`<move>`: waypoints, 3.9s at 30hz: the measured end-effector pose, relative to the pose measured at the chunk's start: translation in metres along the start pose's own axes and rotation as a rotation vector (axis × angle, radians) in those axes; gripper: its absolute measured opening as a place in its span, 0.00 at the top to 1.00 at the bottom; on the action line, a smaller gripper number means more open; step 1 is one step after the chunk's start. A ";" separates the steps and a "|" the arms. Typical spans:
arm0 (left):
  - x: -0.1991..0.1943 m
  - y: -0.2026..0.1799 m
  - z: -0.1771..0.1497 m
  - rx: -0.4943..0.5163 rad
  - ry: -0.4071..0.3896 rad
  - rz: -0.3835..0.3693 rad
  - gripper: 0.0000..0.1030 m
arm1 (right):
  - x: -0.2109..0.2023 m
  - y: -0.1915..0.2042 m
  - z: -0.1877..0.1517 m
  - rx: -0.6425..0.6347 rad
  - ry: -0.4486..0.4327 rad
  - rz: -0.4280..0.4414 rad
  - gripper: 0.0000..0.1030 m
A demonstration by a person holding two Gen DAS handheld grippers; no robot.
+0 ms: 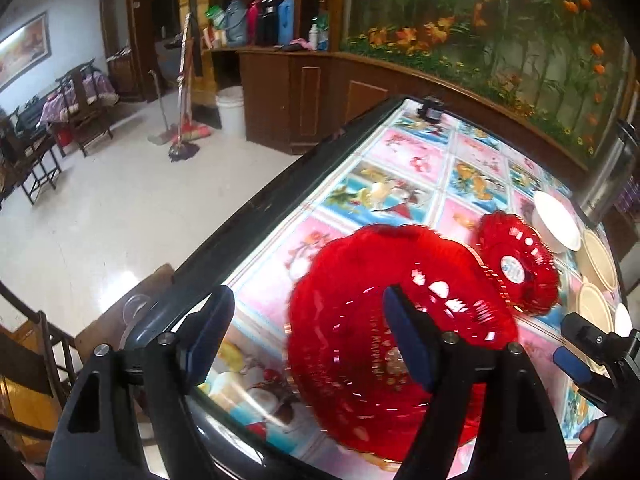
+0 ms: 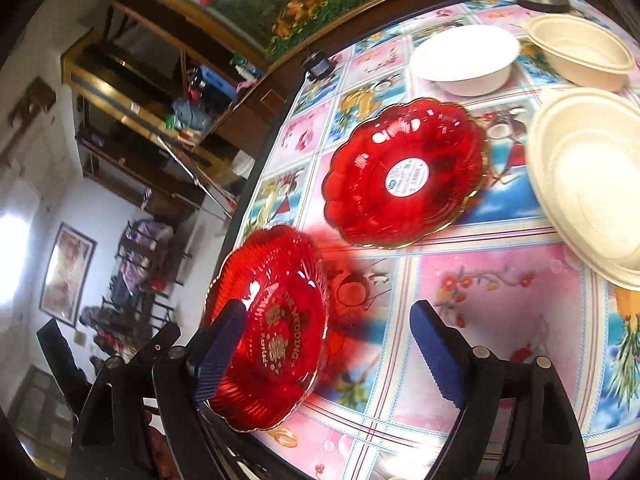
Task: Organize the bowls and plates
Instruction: 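Carry the large red plate with the left tool and lower it onto the table, then grasp the smaller red plate with the sticker using the left tool, then lower the smaller red plate onto the large red plate and open the left tool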
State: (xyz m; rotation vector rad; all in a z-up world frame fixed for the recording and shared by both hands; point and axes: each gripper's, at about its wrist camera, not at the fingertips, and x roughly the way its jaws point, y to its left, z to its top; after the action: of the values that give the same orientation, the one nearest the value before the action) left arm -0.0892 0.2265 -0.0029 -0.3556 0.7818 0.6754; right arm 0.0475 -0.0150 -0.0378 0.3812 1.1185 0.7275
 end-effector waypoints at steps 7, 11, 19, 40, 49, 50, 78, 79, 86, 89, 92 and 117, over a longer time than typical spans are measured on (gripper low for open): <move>-0.008 -0.036 0.005 0.081 -0.017 -0.029 0.25 | -0.009 -0.018 0.004 0.050 -0.012 0.017 0.17; -0.010 -0.058 0.008 0.124 -0.026 -0.046 0.25 | -0.014 -0.029 0.008 0.074 -0.025 0.020 0.17; -0.001 -0.093 0.016 0.188 0.008 -0.096 0.25 | -0.026 -0.046 0.017 0.111 -0.041 0.023 0.17; 0.094 -0.183 0.067 0.204 0.334 -0.273 0.25 | 0.013 -0.061 0.059 0.302 0.006 0.061 0.16; 0.138 -0.190 0.068 0.163 0.439 -0.274 0.26 | 0.025 -0.072 0.078 0.316 -0.012 -0.015 0.19; 0.141 -0.192 0.068 0.162 0.445 -0.277 0.26 | 0.027 -0.073 0.080 0.316 -0.012 -0.021 0.20; 0.144 -0.190 0.064 0.222 0.443 -0.234 0.85 | 0.047 -0.087 0.074 0.284 0.007 -0.133 0.87; 0.141 -0.188 0.065 0.220 0.438 -0.235 0.85 | 0.046 -0.085 0.074 0.278 0.005 -0.131 0.87; 0.124 -0.178 0.069 0.197 0.407 -0.257 0.85 | 0.034 -0.069 0.070 0.236 -0.019 -0.118 0.87; 0.113 -0.169 0.070 0.179 0.389 -0.270 0.84 | 0.028 -0.061 0.070 0.211 -0.033 -0.114 0.87; 0.099 -0.159 0.070 0.172 0.357 -0.276 0.84 | 0.020 -0.049 0.067 0.176 -0.050 -0.113 0.87; 0.038 -0.027 0.023 0.004 0.237 -0.218 0.84 | 0.021 0.053 -0.005 -0.121 0.018 -0.062 0.87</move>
State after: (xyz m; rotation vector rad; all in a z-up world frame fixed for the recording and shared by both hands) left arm -0.0391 0.2348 -0.0145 -0.5156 0.9536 0.4311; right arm 0.0306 0.0376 -0.0211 0.2370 1.0928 0.7412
